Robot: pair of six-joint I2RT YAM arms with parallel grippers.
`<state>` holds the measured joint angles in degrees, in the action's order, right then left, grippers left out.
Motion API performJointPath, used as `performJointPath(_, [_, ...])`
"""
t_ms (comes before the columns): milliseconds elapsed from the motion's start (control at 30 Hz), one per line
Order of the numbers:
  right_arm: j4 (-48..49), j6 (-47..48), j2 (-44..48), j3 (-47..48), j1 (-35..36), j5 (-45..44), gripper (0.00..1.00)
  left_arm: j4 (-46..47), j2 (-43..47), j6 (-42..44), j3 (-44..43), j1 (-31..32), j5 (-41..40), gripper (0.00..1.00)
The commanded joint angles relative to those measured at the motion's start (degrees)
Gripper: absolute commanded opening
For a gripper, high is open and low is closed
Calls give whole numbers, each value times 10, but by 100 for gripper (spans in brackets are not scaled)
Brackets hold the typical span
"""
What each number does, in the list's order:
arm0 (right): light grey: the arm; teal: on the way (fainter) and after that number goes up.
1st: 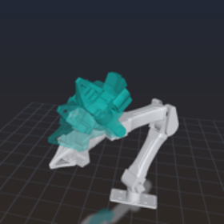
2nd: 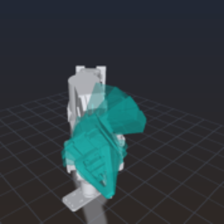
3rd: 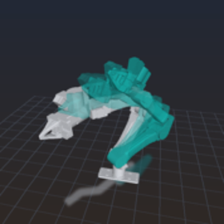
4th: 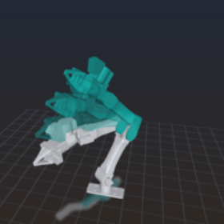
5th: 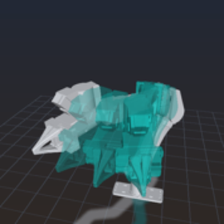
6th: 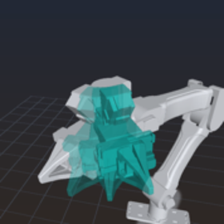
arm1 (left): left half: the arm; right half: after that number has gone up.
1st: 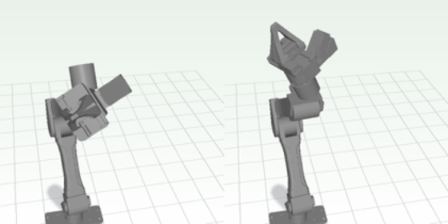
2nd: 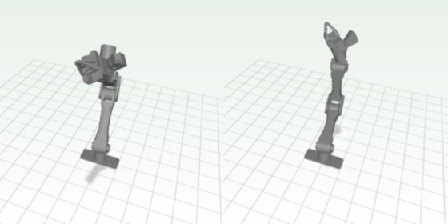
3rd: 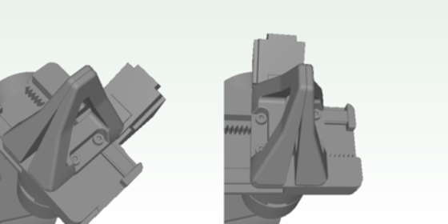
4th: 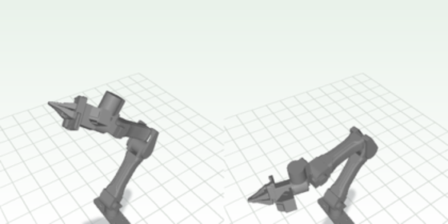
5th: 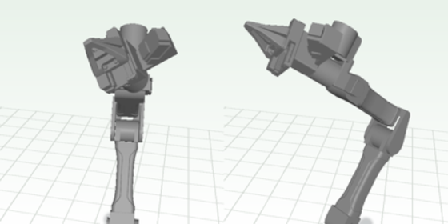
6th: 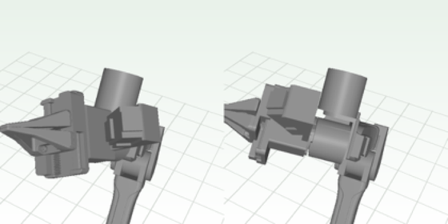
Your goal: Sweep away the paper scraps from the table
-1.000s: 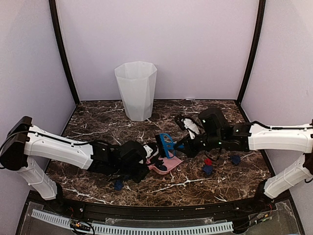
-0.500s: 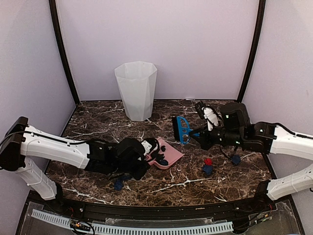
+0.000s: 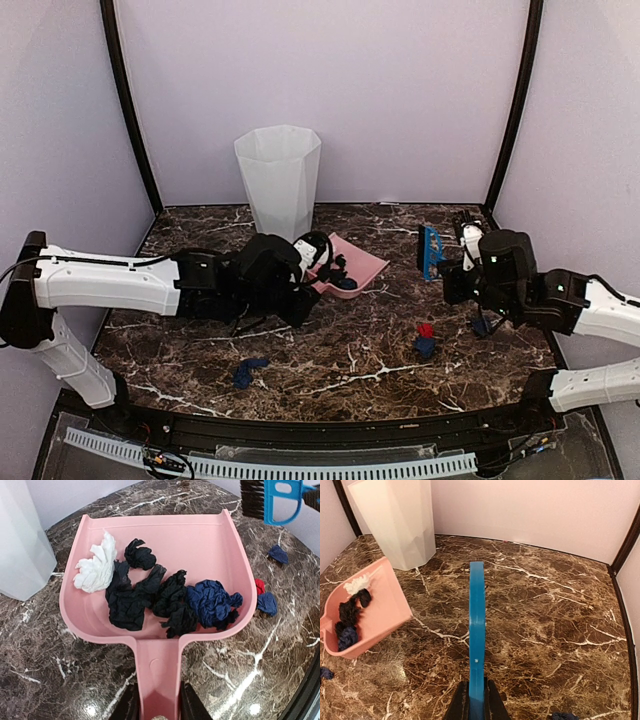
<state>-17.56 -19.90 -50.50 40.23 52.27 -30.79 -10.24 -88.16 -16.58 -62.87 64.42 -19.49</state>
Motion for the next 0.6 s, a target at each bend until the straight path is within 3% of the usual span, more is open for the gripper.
performJointPath(0, [18,-19,17,-17,-11,-53,0,-20,-5,18,-53,-25,2,0])
performJointPath(567, [32,-11,3,-23,-23,-44,0,-86,-76,74,-297,-129,67,0])
